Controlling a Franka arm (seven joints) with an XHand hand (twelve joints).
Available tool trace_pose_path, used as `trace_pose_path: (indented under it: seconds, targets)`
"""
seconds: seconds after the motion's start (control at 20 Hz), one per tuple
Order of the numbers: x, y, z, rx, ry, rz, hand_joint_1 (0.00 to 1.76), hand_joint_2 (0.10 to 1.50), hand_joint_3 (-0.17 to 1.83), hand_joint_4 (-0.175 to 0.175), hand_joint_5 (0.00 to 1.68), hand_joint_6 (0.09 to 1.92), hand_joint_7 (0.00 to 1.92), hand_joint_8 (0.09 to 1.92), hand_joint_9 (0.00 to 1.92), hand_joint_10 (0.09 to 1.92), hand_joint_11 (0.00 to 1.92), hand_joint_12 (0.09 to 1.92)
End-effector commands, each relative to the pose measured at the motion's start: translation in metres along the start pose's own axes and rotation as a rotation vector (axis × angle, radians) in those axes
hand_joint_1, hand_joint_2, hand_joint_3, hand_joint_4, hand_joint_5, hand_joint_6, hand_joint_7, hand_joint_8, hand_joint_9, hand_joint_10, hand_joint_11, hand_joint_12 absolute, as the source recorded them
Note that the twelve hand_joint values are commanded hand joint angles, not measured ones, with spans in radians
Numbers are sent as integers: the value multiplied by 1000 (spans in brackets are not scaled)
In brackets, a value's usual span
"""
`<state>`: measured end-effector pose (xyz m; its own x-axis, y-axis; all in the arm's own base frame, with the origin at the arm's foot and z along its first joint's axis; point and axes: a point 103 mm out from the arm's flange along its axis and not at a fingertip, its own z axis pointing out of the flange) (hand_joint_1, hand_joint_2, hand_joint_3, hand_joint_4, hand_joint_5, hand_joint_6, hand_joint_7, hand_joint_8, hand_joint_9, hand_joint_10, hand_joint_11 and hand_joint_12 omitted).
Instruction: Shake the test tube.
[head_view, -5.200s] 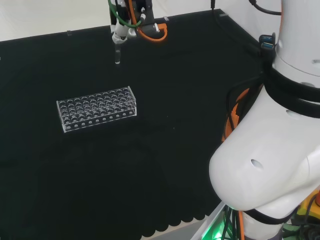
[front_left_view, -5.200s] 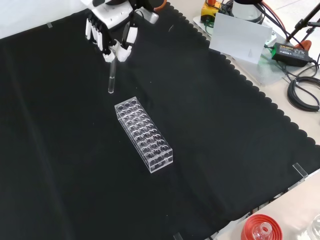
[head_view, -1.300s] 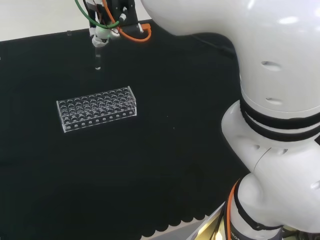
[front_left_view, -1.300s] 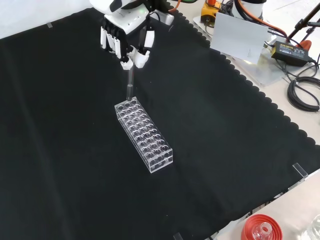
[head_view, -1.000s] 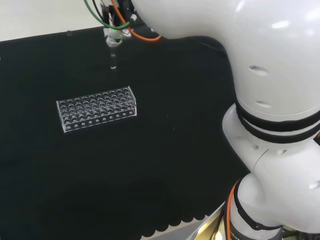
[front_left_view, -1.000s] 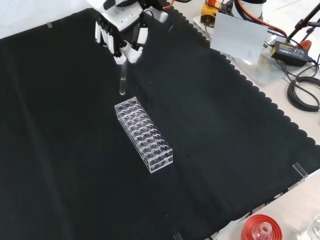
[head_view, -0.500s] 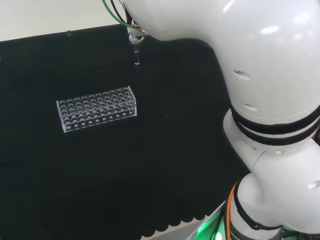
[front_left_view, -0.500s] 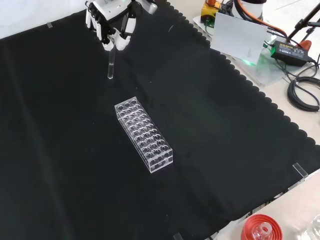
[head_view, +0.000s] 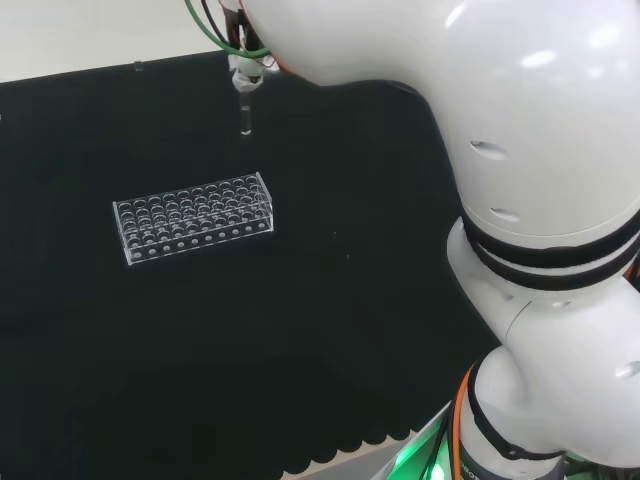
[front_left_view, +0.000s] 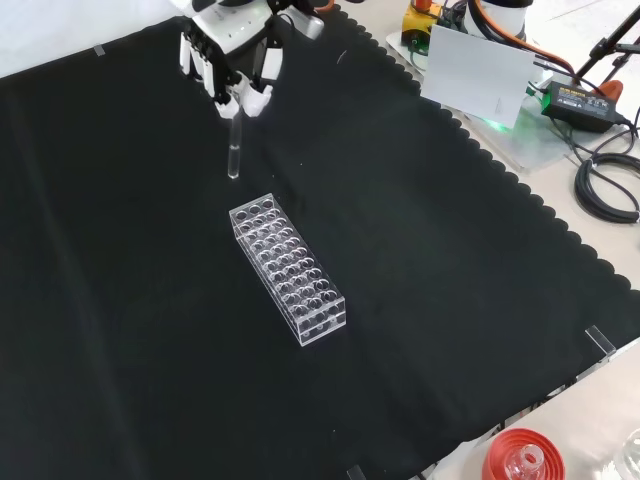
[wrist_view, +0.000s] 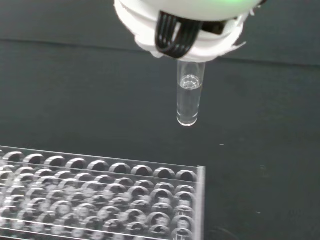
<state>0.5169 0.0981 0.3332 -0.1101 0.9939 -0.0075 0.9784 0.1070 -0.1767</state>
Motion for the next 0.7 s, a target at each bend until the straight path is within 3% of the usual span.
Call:
trace_pose_path:
  seconds: [0.05,0.3,0.7]
  targets:
    - [21,5,-2,-3,18,-47,1433,684,490,-175,1380,374,1845,305,1396,408,1018,1156]
    - [14,8,0,3,-10,-34,1433,684,491,-175,1380,375,1845,304,1396,409,1017,1157]
    - [-29,5,4,15,-66,49,1433,684,491,-175,1380,375,1846,302,1396,410,1014,1158]
